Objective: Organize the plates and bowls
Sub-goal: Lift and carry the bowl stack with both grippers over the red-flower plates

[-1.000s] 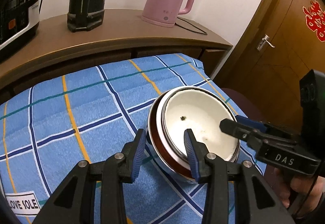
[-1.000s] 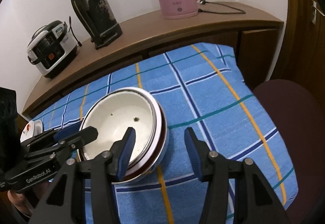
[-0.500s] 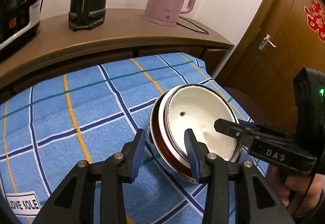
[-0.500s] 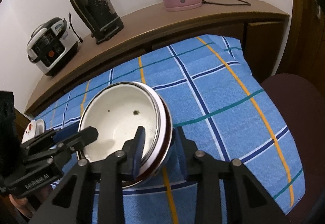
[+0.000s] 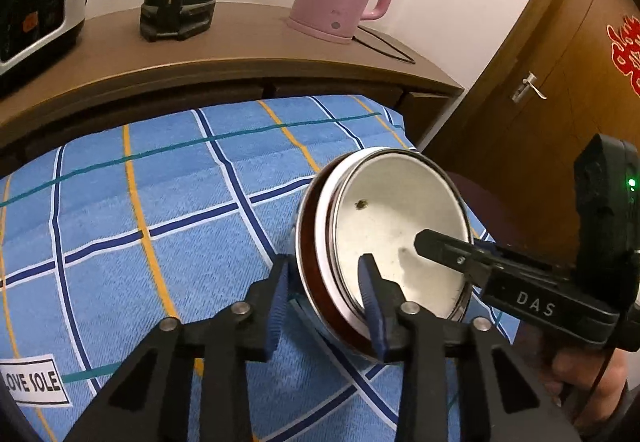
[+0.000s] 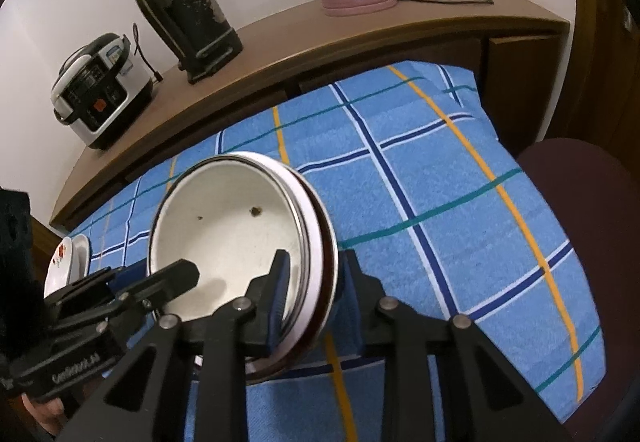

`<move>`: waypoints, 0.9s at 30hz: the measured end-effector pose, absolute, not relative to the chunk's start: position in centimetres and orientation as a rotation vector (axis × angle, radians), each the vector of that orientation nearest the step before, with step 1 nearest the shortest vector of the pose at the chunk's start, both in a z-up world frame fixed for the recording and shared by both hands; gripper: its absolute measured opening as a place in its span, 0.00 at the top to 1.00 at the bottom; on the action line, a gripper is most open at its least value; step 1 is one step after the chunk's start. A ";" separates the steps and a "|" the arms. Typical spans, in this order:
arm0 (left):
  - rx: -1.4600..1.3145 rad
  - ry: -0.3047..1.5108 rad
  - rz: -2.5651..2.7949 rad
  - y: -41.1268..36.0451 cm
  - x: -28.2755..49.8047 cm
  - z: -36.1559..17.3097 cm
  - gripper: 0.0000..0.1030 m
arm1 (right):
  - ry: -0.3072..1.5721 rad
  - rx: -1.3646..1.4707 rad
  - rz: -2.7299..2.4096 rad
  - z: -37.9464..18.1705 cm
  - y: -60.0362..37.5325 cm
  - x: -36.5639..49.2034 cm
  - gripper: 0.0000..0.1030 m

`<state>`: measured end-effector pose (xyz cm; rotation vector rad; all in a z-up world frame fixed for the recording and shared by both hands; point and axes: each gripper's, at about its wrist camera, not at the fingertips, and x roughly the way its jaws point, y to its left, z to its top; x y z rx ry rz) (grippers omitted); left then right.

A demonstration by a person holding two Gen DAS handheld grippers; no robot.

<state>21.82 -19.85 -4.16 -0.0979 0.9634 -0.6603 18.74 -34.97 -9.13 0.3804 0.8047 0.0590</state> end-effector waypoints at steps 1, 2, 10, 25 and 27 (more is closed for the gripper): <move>-0.101 0.972 -0.660 -19.8 21.9 -4.3 0.65 | 0.803 0.379 0.060 -9.1 -35.0 18.8 0.75; -0.111 0.974 -0.662 -19.7 22.0 -4.4 0.65 | 0.803 0.378 0.058 -9.2 -35.0 18.8 0.75; -0.158 0.993 -0.689 -19.4 22.6 -4.8 0.65 | 0.799 0.373 0.066 -8.9 -35.1 18.2 0.65; -0.139 0.980 -0.713 -19.9 22.1 -4.8 0.59 | 0.792 0.380 0.063 -8.8 -35.5 17.1 0.73; -0.116 0.972 -0.705 -20.1 21.9 -4.7 0.59 | 0.782 0.379 0.056 -8.8 -35.4 17.1 0.73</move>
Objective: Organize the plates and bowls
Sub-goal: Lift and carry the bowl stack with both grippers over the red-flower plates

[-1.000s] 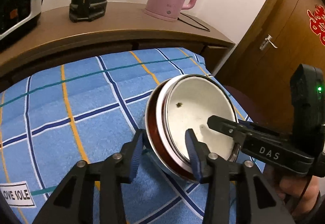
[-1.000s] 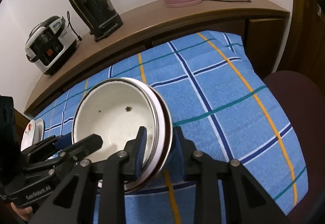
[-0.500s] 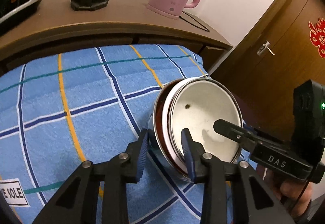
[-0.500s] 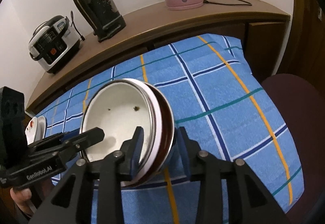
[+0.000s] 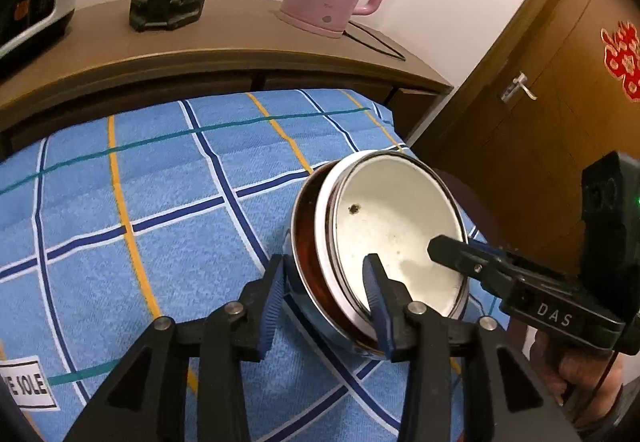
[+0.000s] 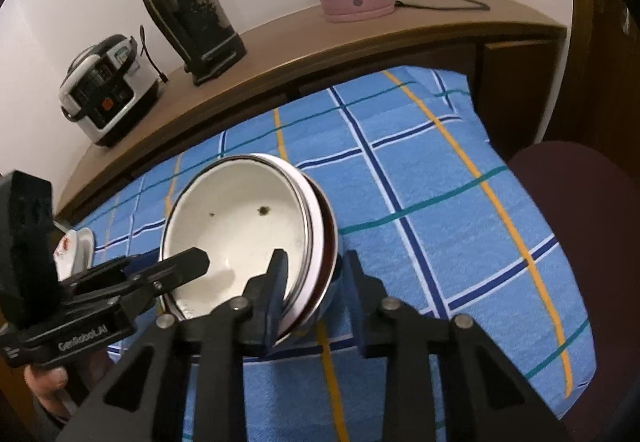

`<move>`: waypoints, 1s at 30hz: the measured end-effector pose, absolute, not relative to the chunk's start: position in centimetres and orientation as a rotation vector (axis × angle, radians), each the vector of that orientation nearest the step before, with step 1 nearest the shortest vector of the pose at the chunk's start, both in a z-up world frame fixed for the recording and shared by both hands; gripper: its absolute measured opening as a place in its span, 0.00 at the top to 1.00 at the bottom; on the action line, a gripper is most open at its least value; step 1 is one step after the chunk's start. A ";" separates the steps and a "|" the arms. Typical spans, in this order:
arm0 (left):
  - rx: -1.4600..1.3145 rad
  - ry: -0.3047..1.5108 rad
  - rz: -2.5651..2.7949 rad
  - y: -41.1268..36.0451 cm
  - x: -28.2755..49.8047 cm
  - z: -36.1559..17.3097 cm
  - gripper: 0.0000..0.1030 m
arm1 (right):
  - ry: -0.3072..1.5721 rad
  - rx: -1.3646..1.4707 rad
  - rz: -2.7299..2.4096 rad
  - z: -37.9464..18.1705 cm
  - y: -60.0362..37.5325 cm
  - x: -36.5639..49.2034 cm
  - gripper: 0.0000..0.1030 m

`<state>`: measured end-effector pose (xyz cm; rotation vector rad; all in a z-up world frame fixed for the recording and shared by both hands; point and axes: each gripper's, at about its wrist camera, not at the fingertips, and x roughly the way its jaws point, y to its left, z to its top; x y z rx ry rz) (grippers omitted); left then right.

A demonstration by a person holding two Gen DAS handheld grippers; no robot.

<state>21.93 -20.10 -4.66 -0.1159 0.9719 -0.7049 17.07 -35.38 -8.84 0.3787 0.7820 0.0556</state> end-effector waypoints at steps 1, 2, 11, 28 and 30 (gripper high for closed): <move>-0.116 0.973 -0.702 -20.1 21.9 -4.7 0.59 | 0.778 0.392 0.057 -8.9 -35.5 17.0 0.73; -0.120 0.975 -0.701 -20.1 21.9 -4.7 0.59 | 0.776 0.400 0.057 -8.9 -35.6 17.0 0.74; -0.119 0.935 -0.648 -18.9 20.8 -3.9 0.62 | 0.762 0.395 0.065 -8.4 -34.7 17.0 0.78; -0.220 0.872 -0.519 -12.2 18.2 -1.3 0.63 | 0.714 0.310 0.200 -4.7 -28.5 16.7 0.78; -0.226 0.859 -0.497 -11.2 17.7 -0.9 0.63 | 0.706 0.298 0.222 -4.3 -27.4 16.5 0.78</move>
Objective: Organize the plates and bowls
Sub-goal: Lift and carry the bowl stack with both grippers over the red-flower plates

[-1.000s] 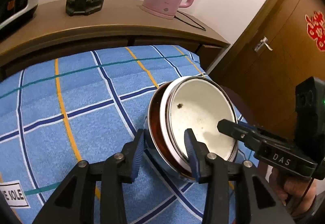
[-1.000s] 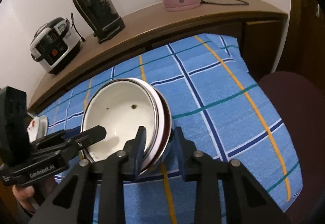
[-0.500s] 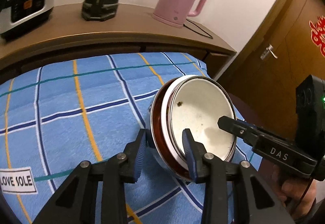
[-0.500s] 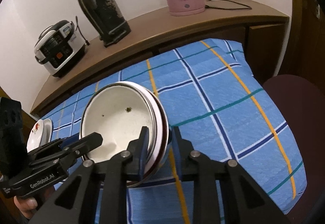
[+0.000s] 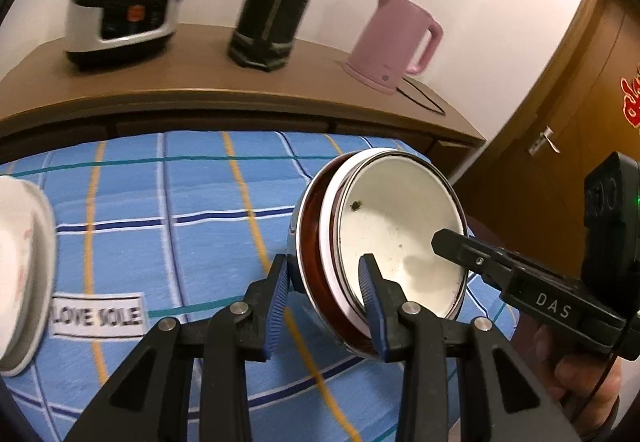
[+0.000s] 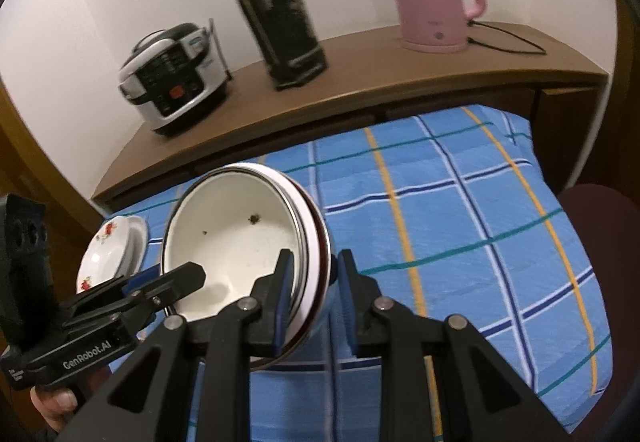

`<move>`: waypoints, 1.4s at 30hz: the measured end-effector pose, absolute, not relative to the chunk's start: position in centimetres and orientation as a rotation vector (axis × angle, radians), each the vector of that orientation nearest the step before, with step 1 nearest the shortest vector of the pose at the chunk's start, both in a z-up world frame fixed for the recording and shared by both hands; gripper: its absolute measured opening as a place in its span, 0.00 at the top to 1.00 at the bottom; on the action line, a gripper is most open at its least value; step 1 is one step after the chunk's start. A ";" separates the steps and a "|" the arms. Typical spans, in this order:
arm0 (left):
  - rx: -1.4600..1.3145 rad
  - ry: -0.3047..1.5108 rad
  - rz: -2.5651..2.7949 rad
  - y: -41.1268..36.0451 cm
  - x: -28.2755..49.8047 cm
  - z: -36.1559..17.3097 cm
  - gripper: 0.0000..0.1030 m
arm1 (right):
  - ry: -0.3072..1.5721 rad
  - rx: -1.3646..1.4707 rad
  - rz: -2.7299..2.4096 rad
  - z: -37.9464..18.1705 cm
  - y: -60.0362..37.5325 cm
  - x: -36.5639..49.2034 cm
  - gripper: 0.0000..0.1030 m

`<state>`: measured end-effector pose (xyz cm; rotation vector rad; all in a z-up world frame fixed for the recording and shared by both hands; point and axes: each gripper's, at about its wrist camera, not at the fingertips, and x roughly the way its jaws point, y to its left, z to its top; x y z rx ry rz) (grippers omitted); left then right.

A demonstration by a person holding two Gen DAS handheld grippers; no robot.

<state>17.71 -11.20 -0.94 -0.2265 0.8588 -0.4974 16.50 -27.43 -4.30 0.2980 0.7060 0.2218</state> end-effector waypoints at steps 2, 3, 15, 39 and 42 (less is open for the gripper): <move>-0.229 0.845 -0.475 -10.2 17.2 -0.6 0.63 | 0.697 0.287 0.245 -3.8 -26.3 16.4 0.78; -0.233 0.837 -0.461 -9.6 16.9 -0.3 0.63 | 0.693 0.282 0.254 -3.6 -25.9 16.3 0.78; -0.262 0.776 -0.350 -3.4 14.7 2.4 0.63 | 0.654 0.209 0.368 -0.5 -19.3 16.1 0.78; -0.319 0.703 -0.173 6.1 12.0 4.3 0.63 | 0.620 0.092 0.512 2.2 -9.0 16.6 0.78; -0.322 0.707 -0.153 6.8 12.0 4.1 0.63 | 0.621 0.076 0.525 2.3 -7.9 16.9 0.78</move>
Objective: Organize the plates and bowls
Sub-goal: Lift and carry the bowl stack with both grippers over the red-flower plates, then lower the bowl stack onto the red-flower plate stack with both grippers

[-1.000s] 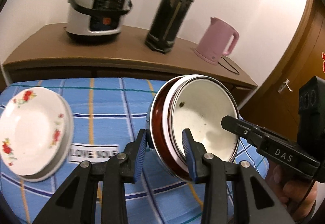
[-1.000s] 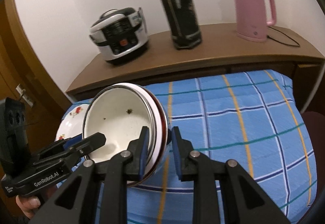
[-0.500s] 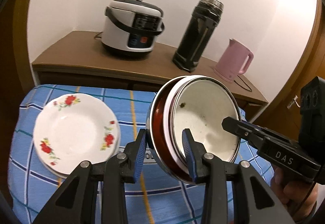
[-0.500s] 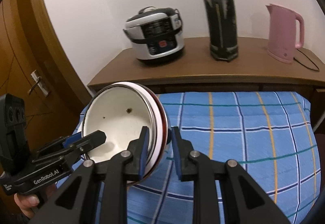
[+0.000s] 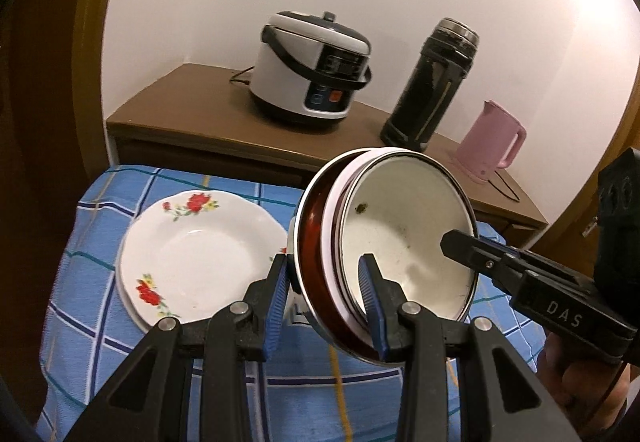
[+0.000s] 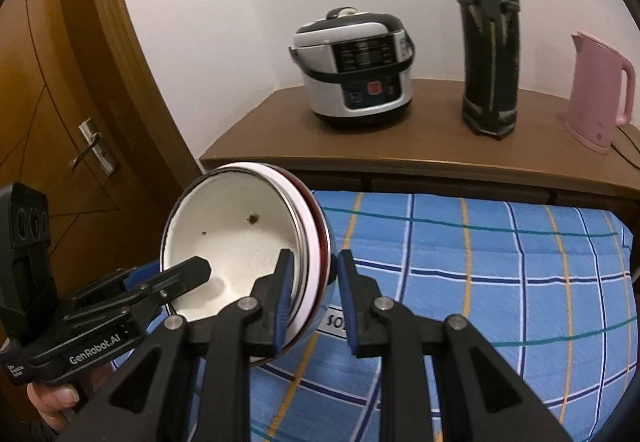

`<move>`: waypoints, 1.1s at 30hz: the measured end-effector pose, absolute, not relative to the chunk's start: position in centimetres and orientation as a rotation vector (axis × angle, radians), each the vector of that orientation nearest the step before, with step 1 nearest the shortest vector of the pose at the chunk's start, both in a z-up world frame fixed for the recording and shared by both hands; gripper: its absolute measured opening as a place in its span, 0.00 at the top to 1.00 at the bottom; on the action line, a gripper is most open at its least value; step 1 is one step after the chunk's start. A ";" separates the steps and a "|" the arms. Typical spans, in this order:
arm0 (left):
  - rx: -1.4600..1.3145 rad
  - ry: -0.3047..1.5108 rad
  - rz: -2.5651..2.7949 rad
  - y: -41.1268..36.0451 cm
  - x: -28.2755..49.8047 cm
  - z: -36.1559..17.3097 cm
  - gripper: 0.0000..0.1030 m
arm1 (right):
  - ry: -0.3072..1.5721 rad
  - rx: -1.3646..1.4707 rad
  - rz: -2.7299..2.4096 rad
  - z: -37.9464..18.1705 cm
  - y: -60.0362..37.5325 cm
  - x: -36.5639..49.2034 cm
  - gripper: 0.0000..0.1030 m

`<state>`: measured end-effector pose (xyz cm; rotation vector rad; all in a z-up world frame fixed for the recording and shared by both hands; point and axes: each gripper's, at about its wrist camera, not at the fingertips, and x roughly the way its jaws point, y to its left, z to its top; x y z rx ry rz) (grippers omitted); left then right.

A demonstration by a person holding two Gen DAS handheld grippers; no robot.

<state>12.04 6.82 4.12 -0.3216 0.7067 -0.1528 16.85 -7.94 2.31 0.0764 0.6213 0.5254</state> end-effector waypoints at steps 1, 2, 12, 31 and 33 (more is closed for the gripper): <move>-0.323 0.709 -0.145 7.1 12.0 4.0 0.63 | 0.622 0.072 0.528 2.3 -7.7 16.9 0.78; -0.325 0.710 -0.141 7.3 12.0 4.0 0.63 | 0.623 0.065 0.533 2.3 -7.3 17.0 0.78; -0.347 0.718 -0.097 9.3 11.9 3.3 0.63 | 0.628 0.028 0.559 2.7 -4.9 17.6 0.78; -0.353 0.727 -0.032 12.3 12.2 2.5 0.63 | 0.680 -0.041 0.589 1.5 -0.8 19.5 0.78; -0.353 0.737 -0.022 12.7 12.6 2.2 0.63 | 0.704 -0.048 0.594 1.1 -0.2 20.2 0.78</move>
